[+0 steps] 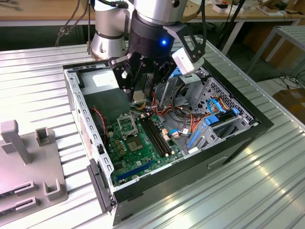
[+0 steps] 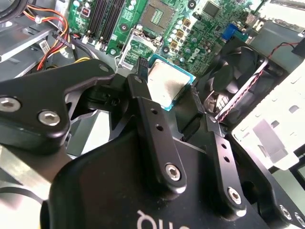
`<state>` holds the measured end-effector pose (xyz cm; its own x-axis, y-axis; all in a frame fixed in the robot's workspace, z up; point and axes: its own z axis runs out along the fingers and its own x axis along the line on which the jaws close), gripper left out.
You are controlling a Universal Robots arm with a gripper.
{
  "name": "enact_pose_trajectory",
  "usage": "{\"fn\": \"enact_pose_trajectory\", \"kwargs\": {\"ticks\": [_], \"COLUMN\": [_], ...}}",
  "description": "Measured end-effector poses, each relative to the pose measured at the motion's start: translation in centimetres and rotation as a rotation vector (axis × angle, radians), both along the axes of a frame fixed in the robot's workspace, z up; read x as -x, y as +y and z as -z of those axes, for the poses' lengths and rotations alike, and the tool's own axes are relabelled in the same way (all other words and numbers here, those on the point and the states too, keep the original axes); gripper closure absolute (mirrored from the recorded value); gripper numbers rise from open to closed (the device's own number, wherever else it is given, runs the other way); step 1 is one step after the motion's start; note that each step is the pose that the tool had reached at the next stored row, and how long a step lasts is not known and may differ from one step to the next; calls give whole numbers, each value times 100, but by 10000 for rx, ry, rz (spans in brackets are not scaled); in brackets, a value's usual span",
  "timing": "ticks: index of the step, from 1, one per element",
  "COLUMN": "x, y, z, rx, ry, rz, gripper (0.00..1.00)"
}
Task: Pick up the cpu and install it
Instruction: 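Place the cpu into insertion slot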
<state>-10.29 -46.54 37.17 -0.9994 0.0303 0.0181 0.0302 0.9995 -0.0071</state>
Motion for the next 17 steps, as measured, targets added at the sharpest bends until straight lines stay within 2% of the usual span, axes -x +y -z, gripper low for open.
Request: {"fn": "enact_pose_trajectory", "kwargs": {"ticks": [17], "x": [0], "y": [0], "z": [92], "rx": [1], "ry": [1], "rz": [0], "gripper": [53]}}
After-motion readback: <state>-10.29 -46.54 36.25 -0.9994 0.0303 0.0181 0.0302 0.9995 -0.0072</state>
